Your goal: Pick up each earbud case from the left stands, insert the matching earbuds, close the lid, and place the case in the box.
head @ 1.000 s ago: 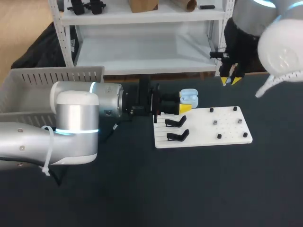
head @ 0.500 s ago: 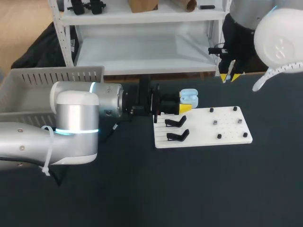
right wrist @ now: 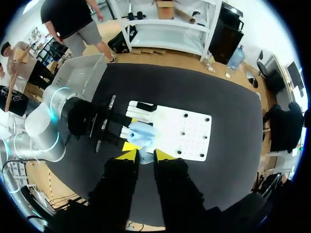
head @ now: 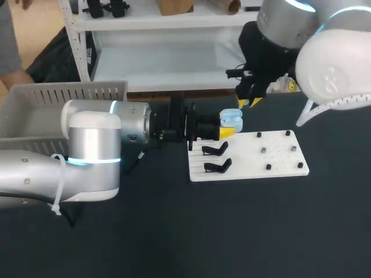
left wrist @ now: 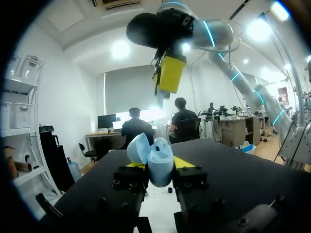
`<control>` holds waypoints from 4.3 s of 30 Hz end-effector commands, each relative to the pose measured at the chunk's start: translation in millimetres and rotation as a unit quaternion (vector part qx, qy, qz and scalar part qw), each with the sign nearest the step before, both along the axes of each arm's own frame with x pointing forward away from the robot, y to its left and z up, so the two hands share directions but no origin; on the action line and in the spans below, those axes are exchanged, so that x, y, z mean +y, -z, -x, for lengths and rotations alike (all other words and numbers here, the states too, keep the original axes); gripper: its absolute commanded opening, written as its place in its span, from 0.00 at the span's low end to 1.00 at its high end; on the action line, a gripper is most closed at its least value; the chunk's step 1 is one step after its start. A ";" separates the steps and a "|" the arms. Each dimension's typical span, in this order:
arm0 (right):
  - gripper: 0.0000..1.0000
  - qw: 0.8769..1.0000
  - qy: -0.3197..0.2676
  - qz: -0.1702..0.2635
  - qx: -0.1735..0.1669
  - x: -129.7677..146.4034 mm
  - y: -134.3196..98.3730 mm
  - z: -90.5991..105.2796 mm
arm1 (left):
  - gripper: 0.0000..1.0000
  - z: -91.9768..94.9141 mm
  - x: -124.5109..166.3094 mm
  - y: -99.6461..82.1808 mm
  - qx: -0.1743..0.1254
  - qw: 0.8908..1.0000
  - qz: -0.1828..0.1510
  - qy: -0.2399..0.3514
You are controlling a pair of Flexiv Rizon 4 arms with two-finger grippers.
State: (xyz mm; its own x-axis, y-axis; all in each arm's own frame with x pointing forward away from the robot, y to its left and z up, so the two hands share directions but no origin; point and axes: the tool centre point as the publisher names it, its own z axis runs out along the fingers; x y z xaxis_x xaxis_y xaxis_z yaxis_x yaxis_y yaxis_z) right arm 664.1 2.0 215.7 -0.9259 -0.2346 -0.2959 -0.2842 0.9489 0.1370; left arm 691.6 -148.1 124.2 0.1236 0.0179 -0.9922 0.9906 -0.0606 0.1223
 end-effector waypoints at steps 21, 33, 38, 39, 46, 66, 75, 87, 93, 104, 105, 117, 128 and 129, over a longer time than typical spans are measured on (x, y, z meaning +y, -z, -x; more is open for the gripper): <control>0.00 0.998 -0.010 0.052 -0.013 35.1 20.6 8.0 | 0.00 -0.5 0.0 1.2 -0.001 1.000 0.002 0.000; 0.00 0.999 -0.012 0.048 -0.004 35.2 30.9 3.3 | 0.00 -0.5 0.0 1.2 -0.001 1.000 0.002 0.000; 0.00 0.999 -0.013 0.046 -0.002 35.2 33.0 -0.1 | 0.00 -0.5 0.0 1.2 -0.001 1.000 0.002 0.000; 0.00 0.999 -0.013 0.046 -0.002 35.0 33.1 -0.8 | 0.00 -0.5 0.0 1.2 -0.001 1.000 0.002 0.000; 0.00 0.999 -0.013 0.043 -0.002 33.7 33.3 -4.6 | 0.00 -0.5 0.0 1.2 -0.001 1.000 0.002 0.000; 0.00 0.999 -0.012 0.043 0.007 29.4 41.7 -8.9 | 0.00 -0.5 0.0 1.2 -0.001 1.000 0.002 0.000; 0.00 0.999 -0.011 0.043 0.006 29.2 42.8 -11.0 | 0.00 -0.5 0.0 1.2 -0.001 1.000 0.002 0.000; 0.00 0.999 -0.011 0.044 0.005 29.8 44.5 -12.9 | 0.00 -0.5 0.0 1.2 -0.001 1.000 0.002 0.000; 0.00 0.999 -0.013 0.044 0.005 31.5 45.2 -14.3 | 0.00 -0.5 0.0 1.2 -0.001 1.000 0.002 0.000; 0.00 0.999 -0.016 0.049 0.010 32.3 47.6 -15.9 | 0.00 -0.5 0.0 1.2 -0.001 1.000 0.002 0.000; 0.00 0.999 -0.017 0.049 0.010 32.2 48.0 -16.0 | 0.00 -0.5 0.0 1.2 -0.001 1.000 0.002 0.000; 0.40 0.998 -0.032 0.056 0.012 32.6 51.9 -14.9 | 0.00 -0.5 0.0 1.2 -0.001 1.000 0.002 0.000; 0.84 0.998 -0.040 0.046 -0.005 32.0 29.5 -7.2 | 0.00 -0.5 0.0 1.2 -0.001 1.000 0.002 0.000; 0.87 0.998 -0.040 0.045 -0.008 31.7 26.6 -6.7 | 0.00 -0.5 0.0 1.2 -0.001 1.000 0.002 0.000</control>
